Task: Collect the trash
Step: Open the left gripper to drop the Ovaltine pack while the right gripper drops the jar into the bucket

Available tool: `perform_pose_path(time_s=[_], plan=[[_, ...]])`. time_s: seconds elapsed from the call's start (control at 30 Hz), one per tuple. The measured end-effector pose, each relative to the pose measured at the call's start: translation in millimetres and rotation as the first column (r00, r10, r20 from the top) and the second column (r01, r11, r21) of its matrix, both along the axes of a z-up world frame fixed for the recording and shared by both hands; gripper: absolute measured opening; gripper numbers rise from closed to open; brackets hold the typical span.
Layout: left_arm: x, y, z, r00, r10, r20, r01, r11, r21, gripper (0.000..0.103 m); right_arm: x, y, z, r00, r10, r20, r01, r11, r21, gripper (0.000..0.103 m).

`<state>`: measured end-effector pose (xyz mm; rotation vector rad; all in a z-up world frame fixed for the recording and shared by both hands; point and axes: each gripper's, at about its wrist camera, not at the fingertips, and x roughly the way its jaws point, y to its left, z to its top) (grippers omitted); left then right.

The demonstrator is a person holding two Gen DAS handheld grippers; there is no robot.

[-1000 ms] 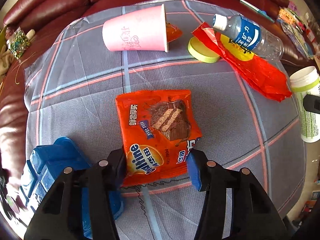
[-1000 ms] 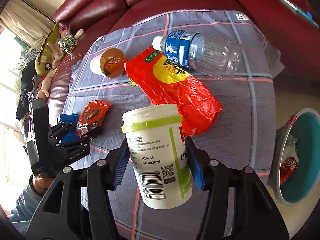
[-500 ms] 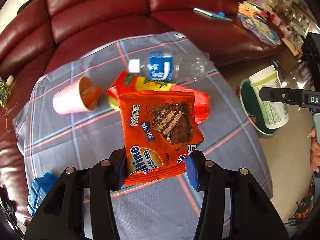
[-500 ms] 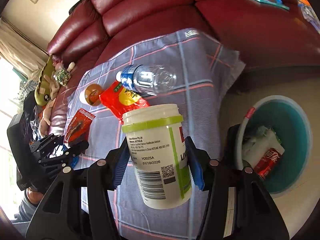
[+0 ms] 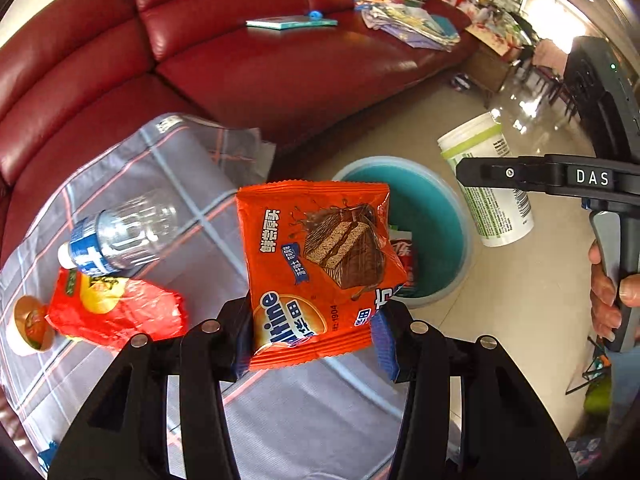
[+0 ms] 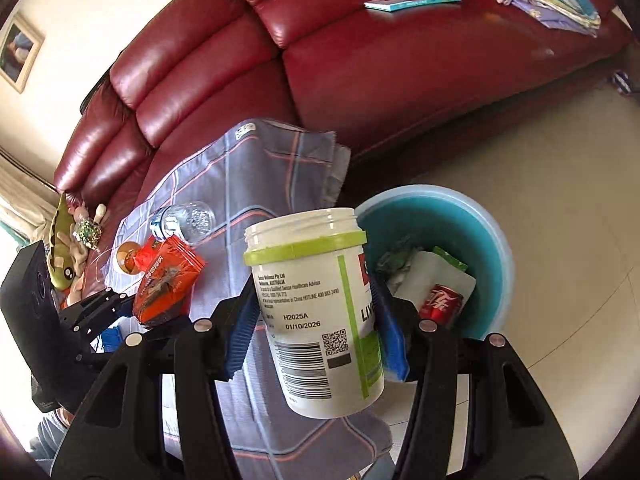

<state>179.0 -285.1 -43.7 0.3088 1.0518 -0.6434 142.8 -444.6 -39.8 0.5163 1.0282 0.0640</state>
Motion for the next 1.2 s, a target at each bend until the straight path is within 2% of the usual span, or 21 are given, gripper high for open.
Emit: perform_pose_path(time_s=[0.2, 0.47, 0.53, 0.67, 0.73, 0.77, 1.2], plan=[[5.9, -48.5, -26.3, 0.996, -0.064, -0.054, 0.065, 0.998, 0.001, 0.050, -8.1, -33.0, -21.8, 0.997, -0.064, -0.036, 0.064, 0.998, 0.016, 0.052], [16.9, -87.3, -63.5, 0.988, -0.104, -0.112, 0.106, 0.994, 0.009, 0.051, -7.8, -50.9, -39.5, 0.992, -0.102, -0.072, 0.103, 0.995, 0.011, 0.052], [17.7, -92.6, -69.8, 0.988, -0.105, -0.117, 0.107, 0.994, 0.008, 0.063, -6.9, -54.0, -42.1, 0.991, -0.107, -0.080, 0.108, 0.994, 0.011, 0.052], [18.5, -96.8, -74.6, 0.992, -0.089, -0.095, 0.091, 0.996, 0.019, 0.078, -2.5, -56.6, -46.3, 0.990, -0.106, -0.096, 0.106, 0.994, -0.001, 0.052], [19.5, -97.4, -74.3, 0.993, -0.079, -0.087, 0.081, 0.997, 0.020, 0.093, -0.5, -56.5, -47.2, 0.990, -0.103, -0.101, 0.103, 0.995, -0.005, 0.052], [19.9, -96.1, -73.2, 0.994, -0.072, -0.077, 0.074, 0.997, 0.023, 0.095, 0.3, -55.9, -47.9, 0.989, -0.101, -0.104, 0.100, 0.995, -0.007, 0.052], [20.3, -76.3, -66.0, 0.997, -0.032, -0.076, 0.034, 0.999, 0.036, 0.099, 15.7, -40.0, -50.8, 0.990, -0.059, -0.126, 0.056, 0.998, -0.027, 0.052]])
